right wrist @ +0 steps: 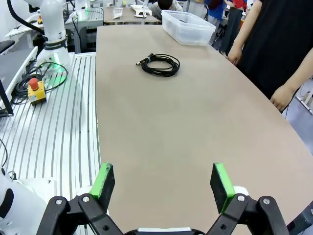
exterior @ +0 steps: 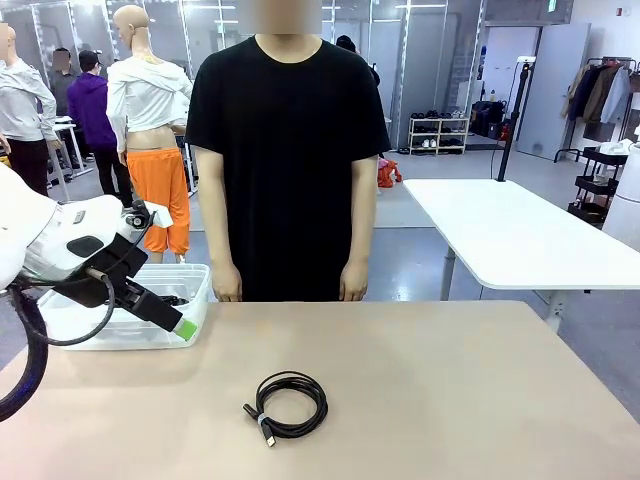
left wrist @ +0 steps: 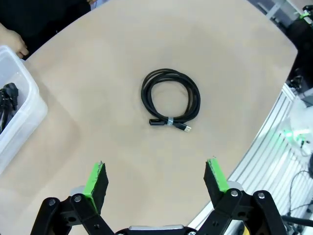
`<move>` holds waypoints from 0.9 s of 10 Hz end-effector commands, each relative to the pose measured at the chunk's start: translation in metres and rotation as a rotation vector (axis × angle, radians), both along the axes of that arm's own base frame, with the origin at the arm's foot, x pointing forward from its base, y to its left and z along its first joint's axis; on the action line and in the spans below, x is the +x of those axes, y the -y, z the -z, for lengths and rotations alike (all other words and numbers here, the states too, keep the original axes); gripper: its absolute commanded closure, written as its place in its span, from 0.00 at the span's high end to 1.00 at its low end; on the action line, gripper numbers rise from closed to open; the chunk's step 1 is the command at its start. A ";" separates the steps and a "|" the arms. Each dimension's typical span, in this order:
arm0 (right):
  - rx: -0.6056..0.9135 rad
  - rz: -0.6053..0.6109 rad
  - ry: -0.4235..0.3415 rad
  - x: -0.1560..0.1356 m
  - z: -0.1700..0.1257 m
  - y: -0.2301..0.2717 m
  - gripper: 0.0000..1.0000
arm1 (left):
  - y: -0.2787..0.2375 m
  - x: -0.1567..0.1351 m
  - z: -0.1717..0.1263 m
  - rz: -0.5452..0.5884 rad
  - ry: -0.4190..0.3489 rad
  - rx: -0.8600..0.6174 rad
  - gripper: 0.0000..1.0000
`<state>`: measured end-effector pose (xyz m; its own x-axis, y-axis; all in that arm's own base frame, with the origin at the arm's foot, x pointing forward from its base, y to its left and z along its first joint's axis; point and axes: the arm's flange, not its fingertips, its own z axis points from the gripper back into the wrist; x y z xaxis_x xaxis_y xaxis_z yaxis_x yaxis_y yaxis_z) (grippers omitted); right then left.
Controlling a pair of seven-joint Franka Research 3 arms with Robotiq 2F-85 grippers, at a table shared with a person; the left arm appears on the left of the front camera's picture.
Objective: Organize and store the cables.
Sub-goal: Place the USB Extension Cable into the Organizing box.
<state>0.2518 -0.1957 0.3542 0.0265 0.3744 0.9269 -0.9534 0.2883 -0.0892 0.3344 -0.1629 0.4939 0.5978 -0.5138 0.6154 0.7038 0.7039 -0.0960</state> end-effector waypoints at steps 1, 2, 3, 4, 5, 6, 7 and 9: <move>0.001 0.008 -0.001 0.001 -0.002 0.000 1.00 | 0.002 0.000 -0.002 0.001 0.010 -0.001 1.00; 0.001 0.008 -0.001 0.001 -0.002 0.000 1.00 | 0.000 0.000 0.000 0.000 0.000 0.000 1.00; 0.001 0.008 -0.001 0.001 -0.002 0.000 1.00 | 0.029 0.020 0.007 -0.096 -0.096 0.053 1.00; 0.001 0.008 -0.001 0.001 -0.002 0.000 1.00 | 0.062 0.032 0.016 -0.082 -0.174 0.092 1.00; 0.001 0.008 -0.001 0.001 -0.002 0.000 1.00 | 0.091 0.038 0.029 -0.125 -0.222 0.180 1.00; 0.001 0.008 -0.001 0.001 -0.002 0.000 1.00 | 0.112 0.046 0.043 -0.198 -0.276 0.264 1.00; 0.001 0.008 -0.001 0.001 -0.002 0.000 1.00 | 0.131 0.055 0.058 -0.270 -0.280 0.324 1.00; 0.001 0.008 -0.001 0.001 -0.002 0.000 1.00 | 0.153 0.066 0.085 -0.405 -0.347 0.416 1.00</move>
<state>0.2523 -0.1954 0.3549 0.0276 0.3779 0.9254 -0.9533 0.2884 -0.0894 0.3848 -0.2891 0.4074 0.8755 -0.4242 0.2313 0.4247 0.9039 0.0505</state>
